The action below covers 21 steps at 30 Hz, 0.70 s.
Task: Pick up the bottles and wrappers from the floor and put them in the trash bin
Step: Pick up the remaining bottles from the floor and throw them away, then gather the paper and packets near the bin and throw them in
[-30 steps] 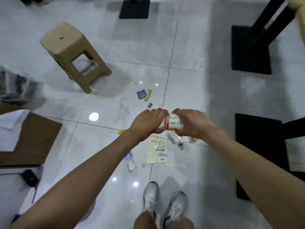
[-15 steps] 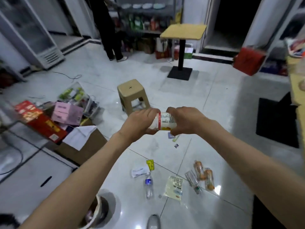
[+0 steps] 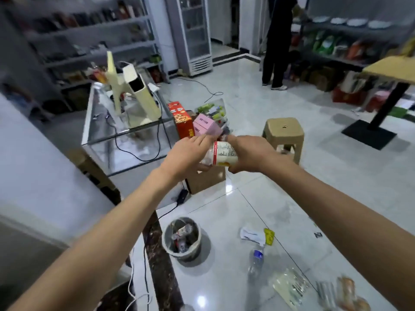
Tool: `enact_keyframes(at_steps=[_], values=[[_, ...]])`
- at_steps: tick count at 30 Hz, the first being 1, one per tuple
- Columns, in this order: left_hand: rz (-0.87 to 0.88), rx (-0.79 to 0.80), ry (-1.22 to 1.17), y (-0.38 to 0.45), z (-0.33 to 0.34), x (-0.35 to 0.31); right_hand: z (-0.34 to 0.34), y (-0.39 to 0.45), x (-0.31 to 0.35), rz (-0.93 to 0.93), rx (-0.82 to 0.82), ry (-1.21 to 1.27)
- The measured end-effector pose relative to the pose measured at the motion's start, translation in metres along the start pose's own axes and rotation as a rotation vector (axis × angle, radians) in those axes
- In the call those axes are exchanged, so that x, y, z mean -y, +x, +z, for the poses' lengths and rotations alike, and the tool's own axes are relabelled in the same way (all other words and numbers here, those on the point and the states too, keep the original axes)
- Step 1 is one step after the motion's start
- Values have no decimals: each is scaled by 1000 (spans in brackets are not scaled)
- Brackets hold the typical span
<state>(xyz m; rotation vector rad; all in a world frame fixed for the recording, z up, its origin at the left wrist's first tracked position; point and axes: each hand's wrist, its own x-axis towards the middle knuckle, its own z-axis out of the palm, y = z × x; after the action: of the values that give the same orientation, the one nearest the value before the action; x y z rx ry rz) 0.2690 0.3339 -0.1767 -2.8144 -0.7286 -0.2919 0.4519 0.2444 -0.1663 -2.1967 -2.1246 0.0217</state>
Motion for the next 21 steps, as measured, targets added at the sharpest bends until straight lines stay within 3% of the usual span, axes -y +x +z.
enact_keyframes(at_steps=[5, 11, 17, 21], values=[[-127, 57, -21, -70, 19, 101, 32, 86, 98, -162, 68, 23], [-241, 108, -68, -119, 51, 201, 66, 171, 184, -228, 133, 37], [-400, 98, -186, -138, 101, 250, 105, 226, 223, -233, 157, -47], [-465, 130, -219, -129, 139, 273, 144, 262, 229, -206, 281, 36]])
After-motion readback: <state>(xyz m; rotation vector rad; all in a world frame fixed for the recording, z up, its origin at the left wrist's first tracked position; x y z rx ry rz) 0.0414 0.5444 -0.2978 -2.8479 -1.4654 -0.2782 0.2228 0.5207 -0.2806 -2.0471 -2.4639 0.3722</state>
